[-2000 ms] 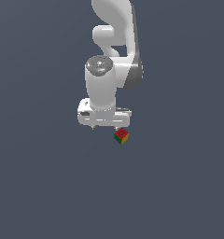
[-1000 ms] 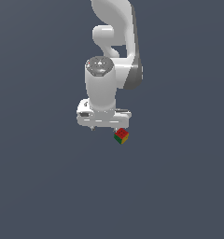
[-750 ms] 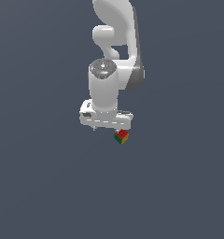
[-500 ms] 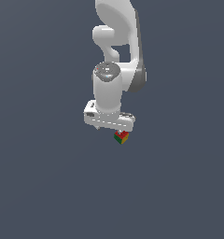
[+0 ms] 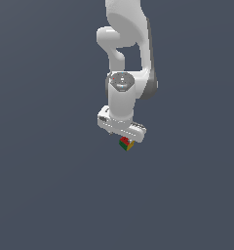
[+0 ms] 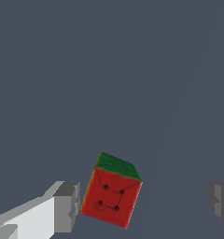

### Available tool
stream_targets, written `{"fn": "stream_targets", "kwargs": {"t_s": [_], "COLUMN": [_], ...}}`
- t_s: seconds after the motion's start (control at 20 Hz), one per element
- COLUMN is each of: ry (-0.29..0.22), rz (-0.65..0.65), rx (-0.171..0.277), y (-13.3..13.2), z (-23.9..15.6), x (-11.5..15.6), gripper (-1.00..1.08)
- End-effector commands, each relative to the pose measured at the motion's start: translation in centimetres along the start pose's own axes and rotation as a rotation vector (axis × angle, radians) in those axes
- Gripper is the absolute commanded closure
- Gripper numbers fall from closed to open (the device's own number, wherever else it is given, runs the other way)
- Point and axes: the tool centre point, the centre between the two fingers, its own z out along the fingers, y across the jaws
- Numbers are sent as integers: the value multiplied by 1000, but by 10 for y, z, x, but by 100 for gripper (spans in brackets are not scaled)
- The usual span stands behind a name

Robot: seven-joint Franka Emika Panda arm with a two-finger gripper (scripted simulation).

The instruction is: Pick up the object and move it to a goal position.

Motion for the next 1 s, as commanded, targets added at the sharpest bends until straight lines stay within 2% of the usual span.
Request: {"fn": "stream_targets", "kwargs": {"t_s": [0.0, 0.5, 0.95], "ry": [0, 0, 1], "rz": [60, 262, 344], "rx": [1, 1, 0], "y": [-4, -17, -21], "z": [7, 30, 39], "x": [-7, -30, -40], "gripper": [-92, -92, -92]}}
